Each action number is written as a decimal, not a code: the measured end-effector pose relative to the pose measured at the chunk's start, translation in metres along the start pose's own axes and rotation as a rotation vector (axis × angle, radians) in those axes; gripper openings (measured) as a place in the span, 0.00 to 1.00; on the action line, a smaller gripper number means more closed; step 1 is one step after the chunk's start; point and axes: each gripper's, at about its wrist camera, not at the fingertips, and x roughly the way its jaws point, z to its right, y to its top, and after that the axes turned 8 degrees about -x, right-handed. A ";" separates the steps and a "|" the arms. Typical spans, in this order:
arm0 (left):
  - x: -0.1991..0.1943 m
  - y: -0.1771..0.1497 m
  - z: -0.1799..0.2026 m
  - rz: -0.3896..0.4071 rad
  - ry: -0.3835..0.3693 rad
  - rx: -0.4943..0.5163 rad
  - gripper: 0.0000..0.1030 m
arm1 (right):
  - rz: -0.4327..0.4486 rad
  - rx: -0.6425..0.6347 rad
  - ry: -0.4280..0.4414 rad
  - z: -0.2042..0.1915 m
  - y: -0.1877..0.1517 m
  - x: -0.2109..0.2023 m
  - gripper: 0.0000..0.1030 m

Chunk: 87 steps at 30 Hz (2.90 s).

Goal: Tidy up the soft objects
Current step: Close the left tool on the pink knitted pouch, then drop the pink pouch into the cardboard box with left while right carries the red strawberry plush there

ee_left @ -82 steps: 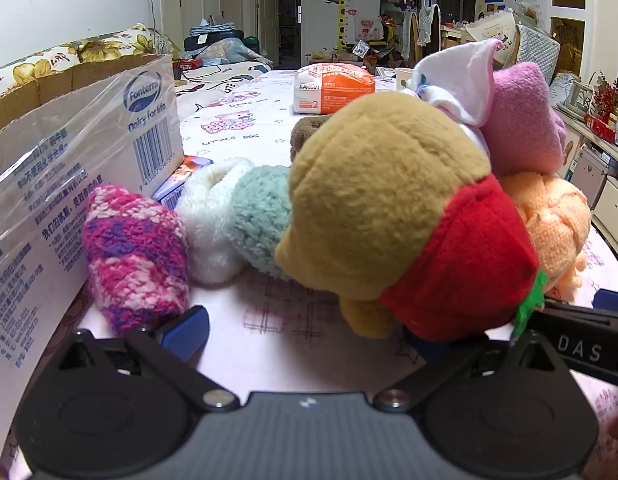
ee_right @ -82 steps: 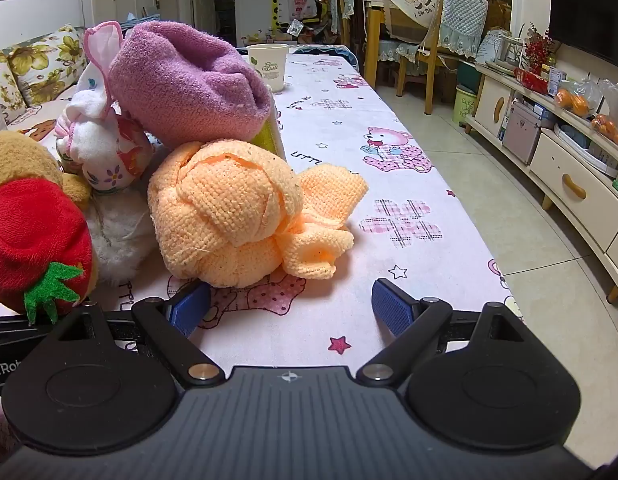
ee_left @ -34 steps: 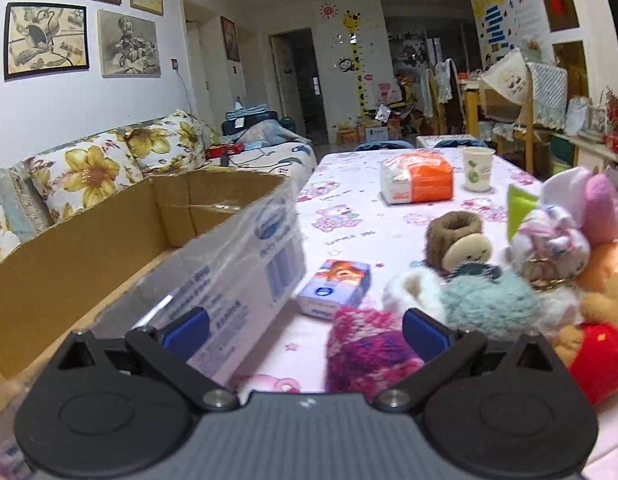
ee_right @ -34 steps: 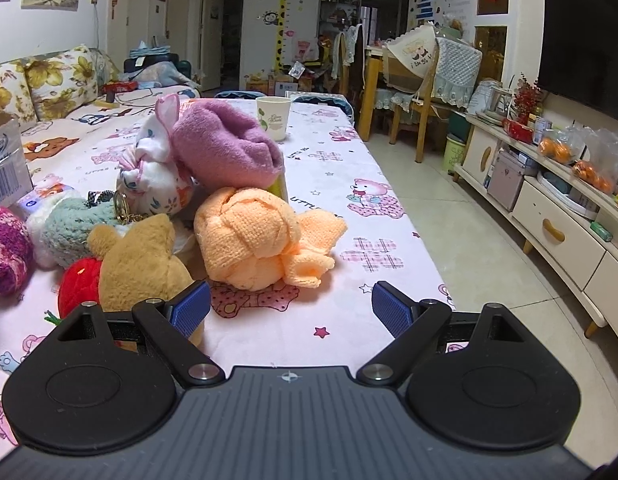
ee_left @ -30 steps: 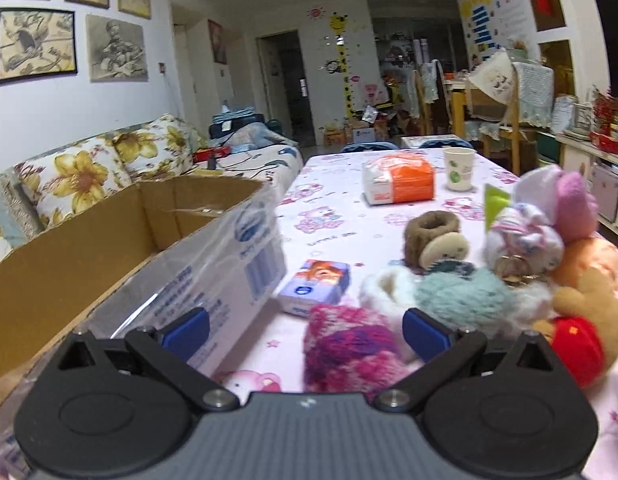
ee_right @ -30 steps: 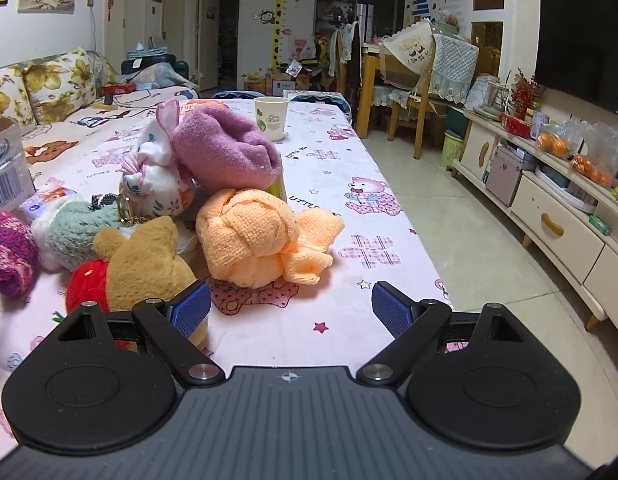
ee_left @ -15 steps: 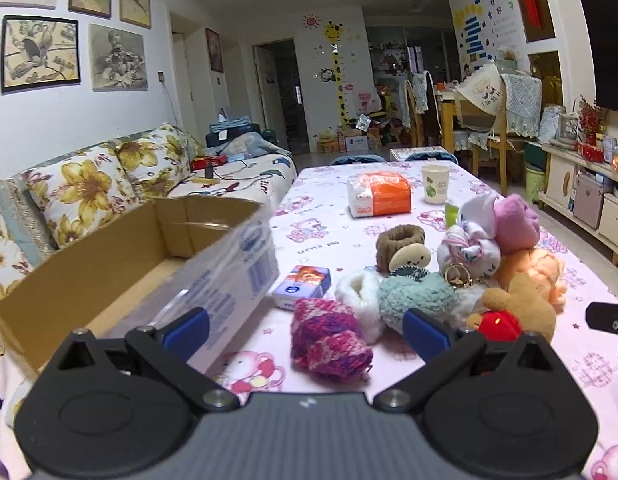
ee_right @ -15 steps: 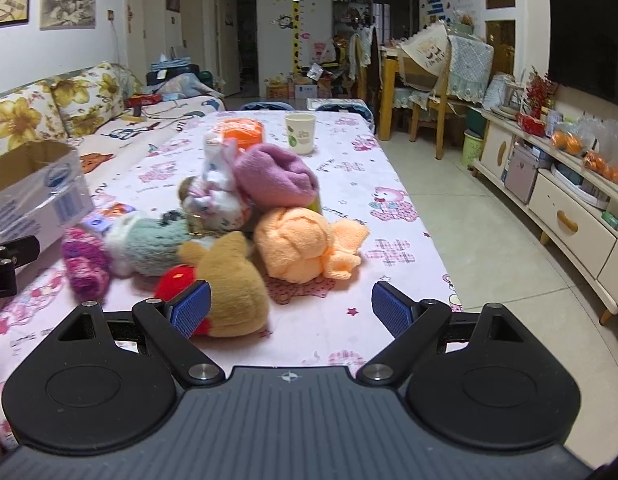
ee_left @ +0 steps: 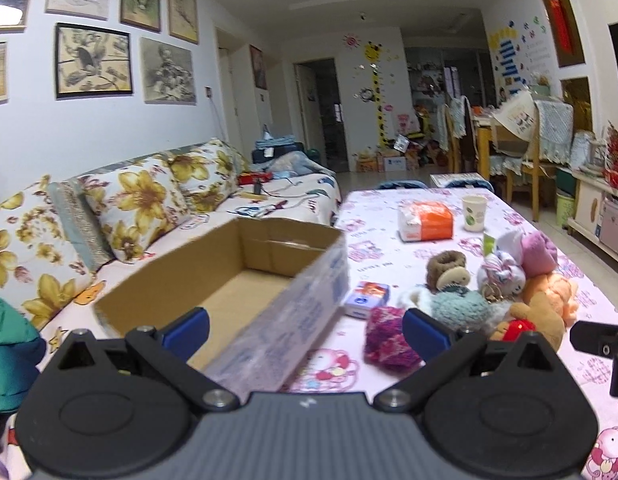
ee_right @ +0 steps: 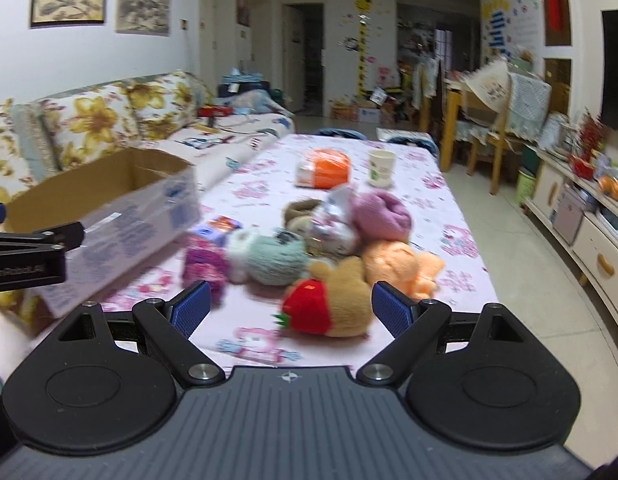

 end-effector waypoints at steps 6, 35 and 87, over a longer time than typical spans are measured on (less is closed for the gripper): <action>-0.017 0.004 -0.023 0.031 0.040 -0.038 0.99 | 0.029 -0.045 0.057 -0.031 0.012 -0.022 1.00; 0.017 -0.021 0.010 -0.012 -0.084 0.019 0.99 | -0.007 0.108 0.029 0.031 -0.033 0.044 1.00; 0.153 -0.020 0.045 -0.151 -0.319 -0.099 0.36 | -0.084 0.181 -0.019 0.054 -0.023 0.153 0.98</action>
